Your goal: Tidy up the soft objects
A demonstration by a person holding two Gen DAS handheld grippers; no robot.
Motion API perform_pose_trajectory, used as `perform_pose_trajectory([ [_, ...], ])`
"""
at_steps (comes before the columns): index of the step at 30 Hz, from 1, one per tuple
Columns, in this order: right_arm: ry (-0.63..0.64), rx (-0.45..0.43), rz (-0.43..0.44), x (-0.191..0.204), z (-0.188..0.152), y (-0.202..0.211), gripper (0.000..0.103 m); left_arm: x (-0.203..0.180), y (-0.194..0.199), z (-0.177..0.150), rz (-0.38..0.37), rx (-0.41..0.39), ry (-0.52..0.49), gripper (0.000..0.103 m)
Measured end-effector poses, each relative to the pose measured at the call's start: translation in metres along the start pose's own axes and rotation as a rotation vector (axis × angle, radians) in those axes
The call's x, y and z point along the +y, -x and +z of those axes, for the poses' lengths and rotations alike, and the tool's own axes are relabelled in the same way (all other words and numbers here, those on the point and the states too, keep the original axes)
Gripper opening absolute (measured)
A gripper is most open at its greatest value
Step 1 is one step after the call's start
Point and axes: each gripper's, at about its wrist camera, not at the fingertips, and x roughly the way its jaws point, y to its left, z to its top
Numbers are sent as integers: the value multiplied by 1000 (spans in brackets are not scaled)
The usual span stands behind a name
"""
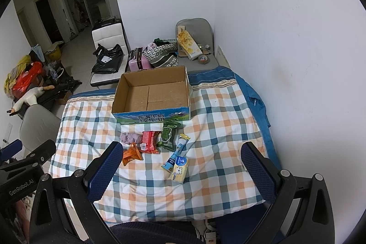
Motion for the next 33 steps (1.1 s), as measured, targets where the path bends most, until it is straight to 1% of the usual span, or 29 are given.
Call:
perform_pose_trajectory([
  [3, -1, 1, 1, 0, 0, 0, 103, 0, 0, 0, 0, 2, 1, 103],
  [9, 0, -3, 1, 0, 0, -1, 103, -2, 3, 11, -1, 3, -1, 103],
  [13, 0, -1, 3, 3, 5, 0, 103, -2, 3, 9, -1, 5, 0, 103],
  [21, -3, -1, 4, 3, 4, -2, 103, -2, 3, 7, -4, 2, 6, 103],
  [23, -6, 1, -4, 4, 4, -7, 103, -10, -2, 10, -4, 3, 14, 103],
  [25, -24, 36, 3, 2, 8, -24, 103, -16, -21, 17, 6, 19, 16, 103],
  [26, -32, 60, 4, 8, 9, -44, 103, -17, -31, 18, 11, 31, 19, 103],
  [27, -40, 80, 10, 7, 10, -53, 103, -19, -44, 19, 14, 49, 20, 103],
  [28, -48, 97, 16, 5, 10, -65, 103, -21, -60, 20, 15, 74, 23, 103],
  [30, -67, 159, 13, -1, 7, -102, 103, -22, -92, 19, 22, 132, 28, 103],
  [33, -98, 269, 32, -12, -3, -166, 103, -25, -143, 15, 34, 225, 23, 103],
])
